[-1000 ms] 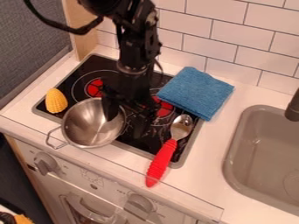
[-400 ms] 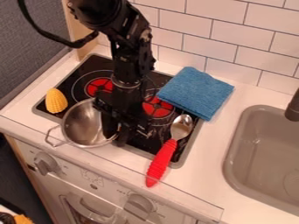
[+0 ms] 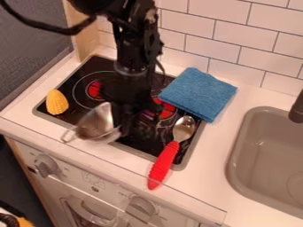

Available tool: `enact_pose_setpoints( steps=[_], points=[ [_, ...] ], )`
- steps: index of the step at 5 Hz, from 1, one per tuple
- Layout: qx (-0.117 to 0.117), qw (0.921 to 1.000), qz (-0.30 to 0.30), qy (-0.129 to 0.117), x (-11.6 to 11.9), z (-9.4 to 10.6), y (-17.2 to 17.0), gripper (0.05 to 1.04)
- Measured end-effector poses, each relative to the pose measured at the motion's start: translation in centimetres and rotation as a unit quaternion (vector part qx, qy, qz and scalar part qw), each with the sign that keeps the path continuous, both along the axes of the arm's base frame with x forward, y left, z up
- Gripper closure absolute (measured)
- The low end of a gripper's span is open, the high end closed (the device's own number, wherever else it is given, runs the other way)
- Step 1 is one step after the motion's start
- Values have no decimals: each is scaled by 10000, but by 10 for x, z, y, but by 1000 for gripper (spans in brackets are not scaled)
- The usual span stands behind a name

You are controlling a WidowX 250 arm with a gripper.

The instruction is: Take the pot and put it to the upper side of the left burner

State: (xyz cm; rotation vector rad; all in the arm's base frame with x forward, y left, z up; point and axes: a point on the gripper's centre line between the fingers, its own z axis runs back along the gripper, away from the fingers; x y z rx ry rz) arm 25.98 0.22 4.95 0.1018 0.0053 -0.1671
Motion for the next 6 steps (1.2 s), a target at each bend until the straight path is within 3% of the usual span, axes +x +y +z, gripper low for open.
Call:
enact_pose_setpoints(
  steps=[1,2,3,6],
  points=[
    [-231,9986,-31,-485,34,27,-7,1014],
    [-214,9963,128,-817,73,49,11,1014],
    [-196,9964,290,-769,97,42,29,1014],
    [-36,9961,818,-324,123,0,79,1014]
  ],
)
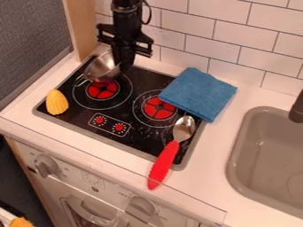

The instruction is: Take the pot and put it to the upper side of the left burner

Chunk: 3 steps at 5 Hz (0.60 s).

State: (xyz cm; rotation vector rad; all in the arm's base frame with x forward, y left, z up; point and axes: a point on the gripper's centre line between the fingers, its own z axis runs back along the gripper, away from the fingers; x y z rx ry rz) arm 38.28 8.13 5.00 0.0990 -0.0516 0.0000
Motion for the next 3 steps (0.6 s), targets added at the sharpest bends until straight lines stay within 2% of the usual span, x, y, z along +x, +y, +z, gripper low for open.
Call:
enact_pose_setpoints(
  steps=[2,3],
  points=[
    [58,10000,12,-72,10,-1,8,995],
    [33,9999,105,-16,6,-5,6,833]
  ],
)
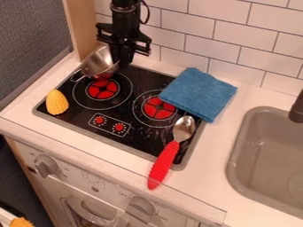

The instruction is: Take the pot and put it to the upper side of the left burner

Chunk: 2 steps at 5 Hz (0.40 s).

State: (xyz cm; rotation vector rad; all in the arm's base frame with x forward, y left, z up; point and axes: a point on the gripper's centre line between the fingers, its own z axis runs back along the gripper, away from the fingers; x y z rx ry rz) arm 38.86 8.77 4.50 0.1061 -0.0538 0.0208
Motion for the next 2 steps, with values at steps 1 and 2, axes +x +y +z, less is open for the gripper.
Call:
enact_pose_setpoints(
  steps=[1,2],
  points=[
    [44,9997,-47,-246,-6,24,-8,535],
    [22,9981,-80,-610,-10,55,-19,233]
  ],
)
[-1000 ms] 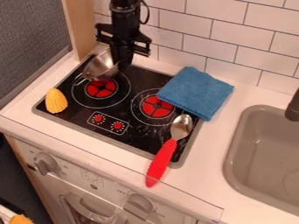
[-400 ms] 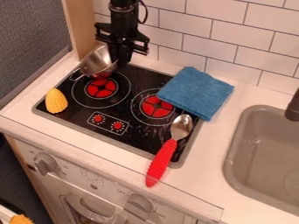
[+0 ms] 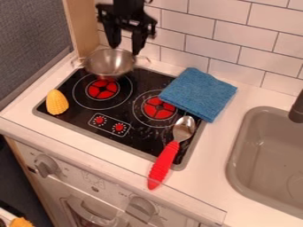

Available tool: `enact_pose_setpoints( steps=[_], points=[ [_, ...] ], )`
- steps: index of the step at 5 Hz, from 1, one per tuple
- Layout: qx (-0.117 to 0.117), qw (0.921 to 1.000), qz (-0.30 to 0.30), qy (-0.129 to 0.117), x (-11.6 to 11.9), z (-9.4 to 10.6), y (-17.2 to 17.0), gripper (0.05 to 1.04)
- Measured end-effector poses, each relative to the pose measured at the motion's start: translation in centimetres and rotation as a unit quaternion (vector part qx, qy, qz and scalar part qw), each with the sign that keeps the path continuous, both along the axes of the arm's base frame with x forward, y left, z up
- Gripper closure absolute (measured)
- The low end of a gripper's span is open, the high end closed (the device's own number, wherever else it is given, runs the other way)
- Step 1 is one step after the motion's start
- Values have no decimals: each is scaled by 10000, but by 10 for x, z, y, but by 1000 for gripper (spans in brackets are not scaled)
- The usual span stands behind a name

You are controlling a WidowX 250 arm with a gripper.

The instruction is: Take the pot and put it to the upper side of the left burner

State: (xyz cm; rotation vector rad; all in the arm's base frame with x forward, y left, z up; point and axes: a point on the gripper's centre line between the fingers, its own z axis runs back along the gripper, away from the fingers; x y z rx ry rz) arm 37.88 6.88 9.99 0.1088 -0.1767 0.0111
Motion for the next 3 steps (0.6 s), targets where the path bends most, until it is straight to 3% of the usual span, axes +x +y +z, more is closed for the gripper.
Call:
enact_pose_setpoints(
  steps=[1,3],
  points=[
    [-90,9999,44,-34,-10,9,-8,73],
    [-194,9996,-108,158,-22,-1,-24,82]
  ],
)
